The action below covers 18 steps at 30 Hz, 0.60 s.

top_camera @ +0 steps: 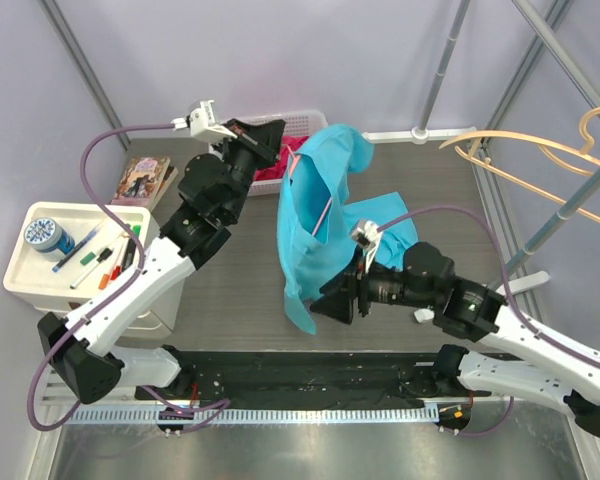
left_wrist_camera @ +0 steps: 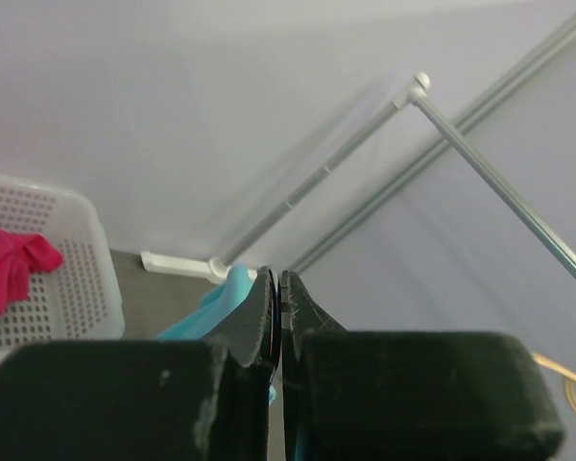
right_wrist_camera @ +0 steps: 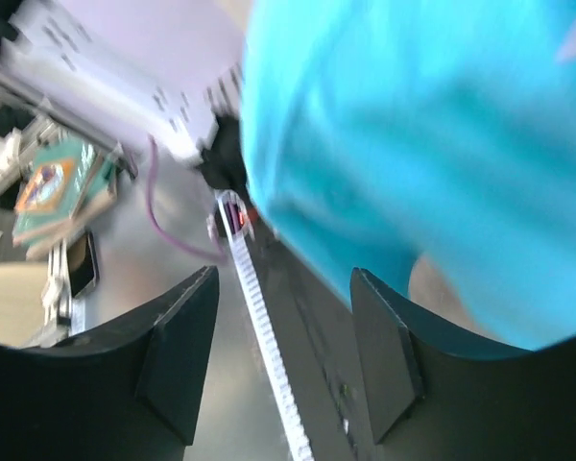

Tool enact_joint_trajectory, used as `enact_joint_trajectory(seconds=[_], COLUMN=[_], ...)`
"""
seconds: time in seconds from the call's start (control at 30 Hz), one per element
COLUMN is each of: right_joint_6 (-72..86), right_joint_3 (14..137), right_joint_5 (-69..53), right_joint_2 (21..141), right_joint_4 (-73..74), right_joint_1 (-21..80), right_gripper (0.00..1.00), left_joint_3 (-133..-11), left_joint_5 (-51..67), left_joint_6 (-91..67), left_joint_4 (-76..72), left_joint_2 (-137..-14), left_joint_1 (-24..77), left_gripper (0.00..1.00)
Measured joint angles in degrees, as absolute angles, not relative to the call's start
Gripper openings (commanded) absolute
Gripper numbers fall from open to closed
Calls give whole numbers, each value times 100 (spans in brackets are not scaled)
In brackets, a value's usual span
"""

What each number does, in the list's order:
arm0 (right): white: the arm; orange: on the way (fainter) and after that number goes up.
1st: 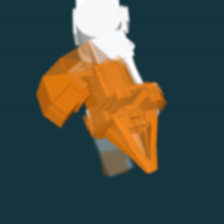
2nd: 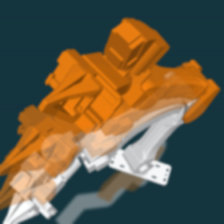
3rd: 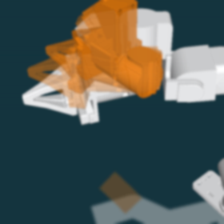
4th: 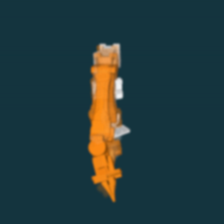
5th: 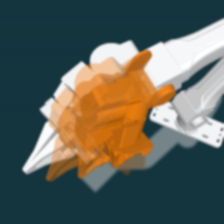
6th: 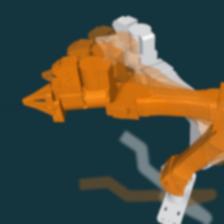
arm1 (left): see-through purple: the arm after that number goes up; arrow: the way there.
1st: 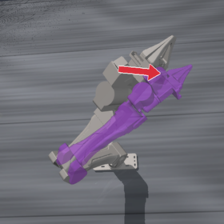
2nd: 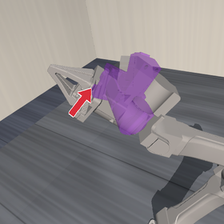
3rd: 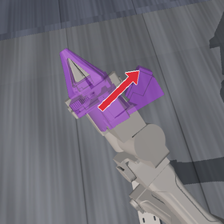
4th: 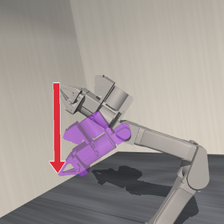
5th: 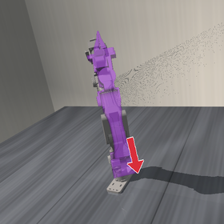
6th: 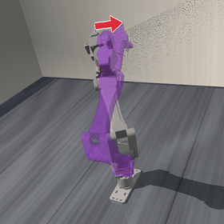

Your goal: Remove the t-shirt from the hanger

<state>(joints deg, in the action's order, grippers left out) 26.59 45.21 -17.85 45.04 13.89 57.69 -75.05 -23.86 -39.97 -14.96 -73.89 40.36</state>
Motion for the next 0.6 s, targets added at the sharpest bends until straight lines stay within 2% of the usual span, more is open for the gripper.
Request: enact_joint_trajectory(seconds=[0.27,0.6], right_joint_6=[2115,1649], right_joint_3=[6108,6637], right_joint_5=[-1474,-1763], right_joint_2=[4928,6392], right_joint_4=[1540,1533], right_joint_1=[5767,5612], right_gripper=[72,76], left_joint_3=[-7286,-7225], left_joint_5=[-1372,-676], left_joint_6=[-4335,-4587], left_joint_4=[-797,-561], left_joint_2=[-6775,-6676], left_joint_1=[4036,4036], left_gripper=[0,0])
